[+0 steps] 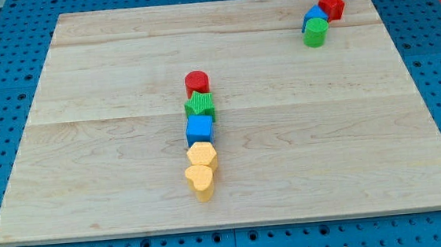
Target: Adjust red star at the top right of blue triangle
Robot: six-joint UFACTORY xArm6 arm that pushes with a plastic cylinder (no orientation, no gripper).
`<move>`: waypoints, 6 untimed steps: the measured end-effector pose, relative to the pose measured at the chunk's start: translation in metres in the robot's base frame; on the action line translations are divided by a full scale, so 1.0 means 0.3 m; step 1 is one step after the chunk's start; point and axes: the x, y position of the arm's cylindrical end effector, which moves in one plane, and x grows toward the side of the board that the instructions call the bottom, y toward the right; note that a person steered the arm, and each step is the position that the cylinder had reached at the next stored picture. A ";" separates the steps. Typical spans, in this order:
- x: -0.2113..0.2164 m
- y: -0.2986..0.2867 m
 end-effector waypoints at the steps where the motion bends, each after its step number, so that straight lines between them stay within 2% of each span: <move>1: 0.007 -0.043; 3: 0.127 0.114; 6: 0.131 0.007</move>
